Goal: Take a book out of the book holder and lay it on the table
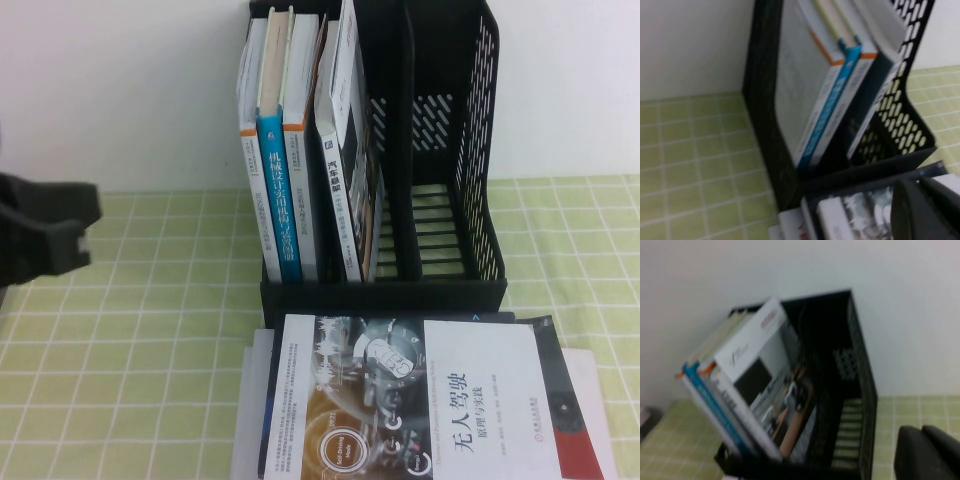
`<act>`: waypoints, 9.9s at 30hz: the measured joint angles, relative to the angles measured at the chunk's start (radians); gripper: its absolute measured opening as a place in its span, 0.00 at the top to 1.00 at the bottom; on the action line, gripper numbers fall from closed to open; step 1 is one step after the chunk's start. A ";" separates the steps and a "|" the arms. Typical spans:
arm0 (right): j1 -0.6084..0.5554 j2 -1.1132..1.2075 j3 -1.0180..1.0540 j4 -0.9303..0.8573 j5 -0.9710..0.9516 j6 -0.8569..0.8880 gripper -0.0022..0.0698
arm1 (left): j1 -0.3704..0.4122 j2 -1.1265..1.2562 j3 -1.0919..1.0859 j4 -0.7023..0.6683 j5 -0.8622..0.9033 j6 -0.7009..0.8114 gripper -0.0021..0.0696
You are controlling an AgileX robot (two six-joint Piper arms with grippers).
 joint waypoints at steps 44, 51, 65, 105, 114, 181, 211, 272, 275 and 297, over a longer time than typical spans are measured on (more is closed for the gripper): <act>0.515 1.114 -0.497 0.874 -0.506 -1.083 0.45 | 0.000 0.689 -0.095 -1.198 -0.167 1.487 0.97; 0.517 1.122 -0.497 0.875 -0.574 -1.142 0.45 | 0.000 0.689 -0.095 -1.221 -0.160 1.507 0.97; 0.515 1.170 -0.497 0.922 -0.649 -1.195 0.45 | -0.007 0.691 -0.147 -1.329 -0.065 1.546 0.97; 0.292 0.728 -0.528 1.002 -0.123 -1.183 0.95 | -0.051 0.773 -0.223 -1.231 -0.052 1.431 0.97; 0.223 0.576 -0.682 0.728 0.412 -0.969 0.95 | -0.051 0.773 -0.223 -1.210 -0.017 1.397 0.97; 1.045 1.076 -0.388 -0.591 0.425 -0.250 0.18 | 0.273 0.421 -0.223 -0.718 0.529 0.767 0.97; 0.940 0.554 -0.886 -0.904 0.688 -0.097 0.97 | 0.141 -0.482 0.222 -0.111 0.307 0.213 0.97; 0.893 -0.127 0.458 -1.518 0.049 1.063 0.97 | 0.238 -0.866 1.002 0.161 -0.351 -0.133 0.97; 0.893 -0.127 0.458 -1.519 0.049 1.063 0.97 | 0.238 -0.866 1.002 0.161 -0.343 -0.137 0.97; 0.885 -0.133 0.458 -1.523 0.050 1.063 0.97 | 0.238 -0.868 1.002 0.161 -0.340 -0.145 0.97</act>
